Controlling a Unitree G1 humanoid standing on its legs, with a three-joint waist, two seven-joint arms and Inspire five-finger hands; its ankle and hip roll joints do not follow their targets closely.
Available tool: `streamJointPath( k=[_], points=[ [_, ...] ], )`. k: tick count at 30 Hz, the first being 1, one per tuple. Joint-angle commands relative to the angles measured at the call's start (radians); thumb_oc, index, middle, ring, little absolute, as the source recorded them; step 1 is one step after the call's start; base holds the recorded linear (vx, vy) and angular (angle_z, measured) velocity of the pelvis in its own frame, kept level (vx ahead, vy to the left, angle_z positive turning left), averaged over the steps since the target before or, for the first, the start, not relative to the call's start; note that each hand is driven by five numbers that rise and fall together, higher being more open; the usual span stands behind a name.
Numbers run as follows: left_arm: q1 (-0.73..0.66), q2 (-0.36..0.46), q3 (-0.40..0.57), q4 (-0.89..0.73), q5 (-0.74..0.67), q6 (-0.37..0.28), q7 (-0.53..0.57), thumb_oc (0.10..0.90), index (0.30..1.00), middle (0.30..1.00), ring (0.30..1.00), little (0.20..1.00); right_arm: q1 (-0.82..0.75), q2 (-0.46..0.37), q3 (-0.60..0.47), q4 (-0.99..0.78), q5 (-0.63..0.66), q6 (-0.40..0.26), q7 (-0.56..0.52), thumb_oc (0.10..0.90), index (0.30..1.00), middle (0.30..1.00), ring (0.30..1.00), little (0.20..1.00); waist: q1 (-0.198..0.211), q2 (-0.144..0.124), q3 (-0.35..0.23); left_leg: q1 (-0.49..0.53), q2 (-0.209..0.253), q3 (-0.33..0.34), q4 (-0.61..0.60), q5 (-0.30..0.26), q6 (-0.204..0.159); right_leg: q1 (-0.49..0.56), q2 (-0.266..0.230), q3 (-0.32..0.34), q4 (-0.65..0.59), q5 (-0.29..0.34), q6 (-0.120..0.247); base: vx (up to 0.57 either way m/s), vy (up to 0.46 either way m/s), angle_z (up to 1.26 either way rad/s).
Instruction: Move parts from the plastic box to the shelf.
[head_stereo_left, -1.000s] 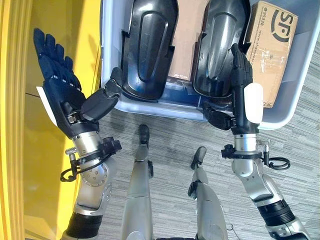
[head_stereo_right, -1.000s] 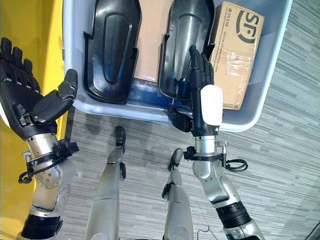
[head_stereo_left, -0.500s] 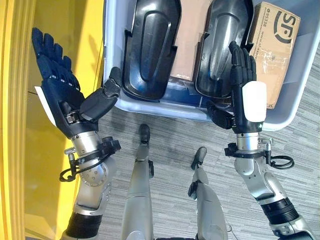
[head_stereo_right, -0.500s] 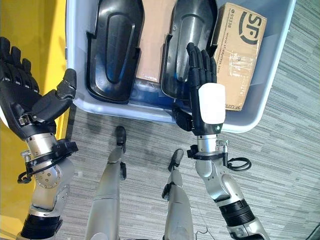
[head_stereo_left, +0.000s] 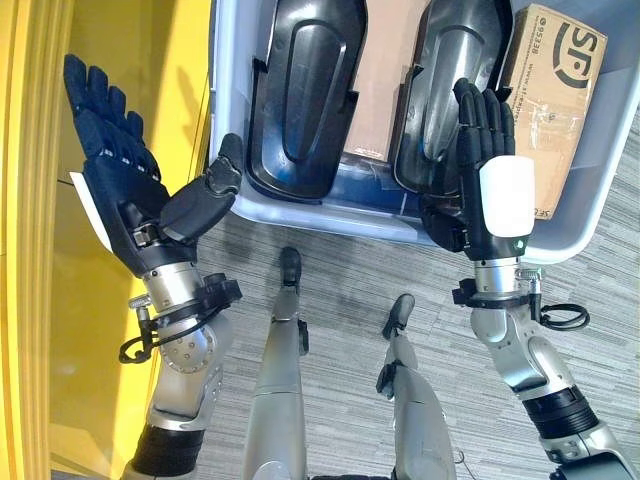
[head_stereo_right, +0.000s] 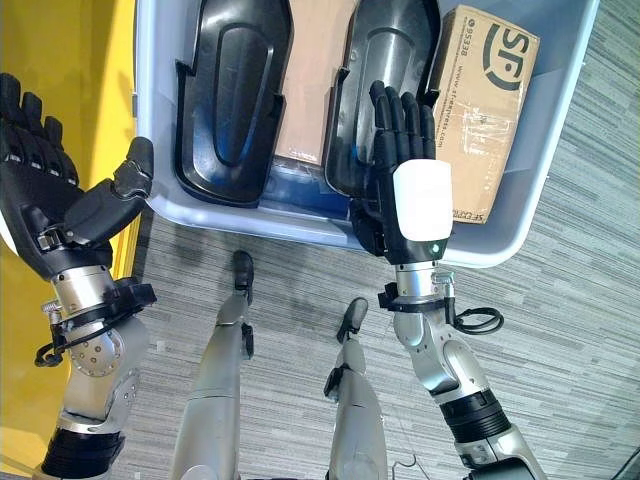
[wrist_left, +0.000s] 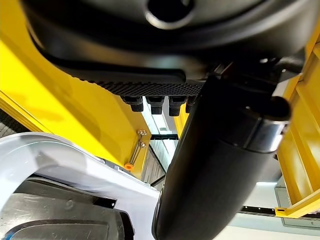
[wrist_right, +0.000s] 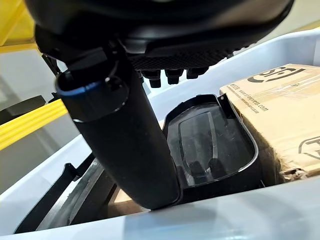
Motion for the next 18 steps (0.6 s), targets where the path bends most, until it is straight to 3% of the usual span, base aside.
streamJointPath(
  k=[1, 10, 16, 18],
  points=[
    [-0.021, 0.037, 0.06, -0.17, 0.079, -0.101, -0.009, 0.9, 1.0, 1.0, 1.0, 1.0, -0.054, -0.041, -0.015, -0.026, -0.023, -0.035, -0.055, 0.9, 1.0, 1.0, 1.0, 1.0, 0.016, 0.0, -0.014, -0.038, -0.001, 0.029, 0.045, -0.057, -0.024, 0.27, 0.03, 0.001, 0.001, -0.15, -0.005, 0.0, 0.0, 0.0],
    [-0.022, 0.032, 0.062, -0.159, 0.053, -0.104, -0.018, 0.9, 1.0, 1.0, 1.0, 1.0, -0.081, -0.022, 0.006, 0.011, 0.05, -0.049, -0.018, 0.9, 1.0, 1.0, 1.0, 1.0, 0.018, -0.001, -0.014, -0.043, -0.001, 0.029, 0.048, -0.059, -0.023, 0.269, 0.029, 0.001, -0.001, -0.148, -0.004, 0.0, 0.0, 0.0],
    [-0.019, 0.027, 0.064, -0.142, 0.024, -0.1, -0.035, 0.9, 1.0, 1.0, 1.0, 1.0, -0.083, 0.011, 0.01, 0.026, 0.212, -0.087, 0.039, 0.9, 1.0, 1.0, 1.0, 1.0, 0.015, -0.012, -0.014, -0.039, 0.0, 0.022, 0.057, -0.082, -0.032, 0.279, 0.033, 0.007, -0.002, -0.157, -0.008, 0.02, -0.01, 0.0],
    [-0.015, 0.027, 0.069, -0.14, 0.018, -0.1, -0.039, 0.9, 1.0, 1.0, 1.0, 1.0, -0.087, 0.006, 0.013, 0.024, 0.221, -0.089, 0.048, 0.9, 1.0, 1.0, 1.0, 1.0, 0.015, -0.011, -0.014, -0.048, 0.002, 0.032, 0.056, -0.062, -0.022, 0.271, 0.034, 0.0, -0.001, -0.15, -0.009, -0.02, 0.013, 0.01]
  ],
)
